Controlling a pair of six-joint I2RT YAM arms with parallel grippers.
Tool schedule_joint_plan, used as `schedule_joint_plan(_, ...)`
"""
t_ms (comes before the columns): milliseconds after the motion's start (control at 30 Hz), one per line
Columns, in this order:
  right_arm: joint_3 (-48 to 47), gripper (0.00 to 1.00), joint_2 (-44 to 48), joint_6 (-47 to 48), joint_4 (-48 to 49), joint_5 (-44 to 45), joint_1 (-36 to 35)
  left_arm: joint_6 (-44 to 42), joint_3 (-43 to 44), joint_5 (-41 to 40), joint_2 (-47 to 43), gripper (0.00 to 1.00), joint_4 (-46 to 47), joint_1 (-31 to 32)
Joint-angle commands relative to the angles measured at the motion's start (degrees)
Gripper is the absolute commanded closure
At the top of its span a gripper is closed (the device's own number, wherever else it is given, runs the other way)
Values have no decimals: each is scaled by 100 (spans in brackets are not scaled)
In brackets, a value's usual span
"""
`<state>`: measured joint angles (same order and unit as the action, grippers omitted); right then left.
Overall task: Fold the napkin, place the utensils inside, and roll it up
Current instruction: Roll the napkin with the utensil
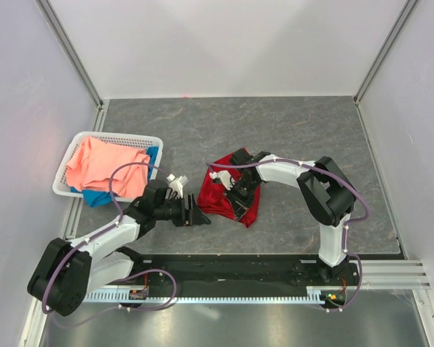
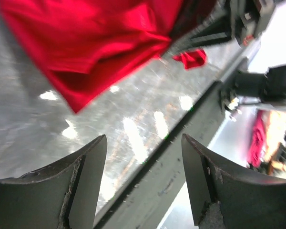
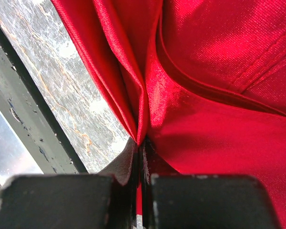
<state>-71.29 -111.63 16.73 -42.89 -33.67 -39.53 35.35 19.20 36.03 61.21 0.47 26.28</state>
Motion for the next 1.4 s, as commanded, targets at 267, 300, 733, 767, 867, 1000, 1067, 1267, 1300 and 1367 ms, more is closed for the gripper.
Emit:
schedule_joint_plan(267,-52,100,-218,173,176,62,-11,1026,-286,431,1331,29,2869,184)
schedule_joint_plan(300,-52,100,-218,173,167,71,-11,1044,-251,422,1384,29,2967,184)
schedule_joint_plan(733,-8,100,-218,164,150,106,-11,1009,66,36,1797,30,3425,158)
schedule_joint_plan(767,-8,100,-227,164,150,106,-11,991,101,1,1824,30,3425,149)
schedule_joint_plan(867,-8,100,-227,155,141,106,-11,947,136,-17,1955,30,3460,70)
schedule_joint_plan(1000,1,100,-245,155,123,124,-11,956,136,0,2079,31,3679,9)
schedule_joint_plan(1067,-8,100,-245,155,115,115,-2,921,137,-87,2132,31,3723,0)
schedule_joint_plan(1267,-78,100,-376,172,10,1,-11,640,215,-211,2342,31,3750,-97)
schedule_joint_plan(1300,-87,100,-429,181,-8,-34,-2,570,224,-219,2404,31,3724,-123)
schedule_joint_plan(1367,-113,100,-491,208,-70,-148,15,508,233,-307,2422,31,3706,-141)
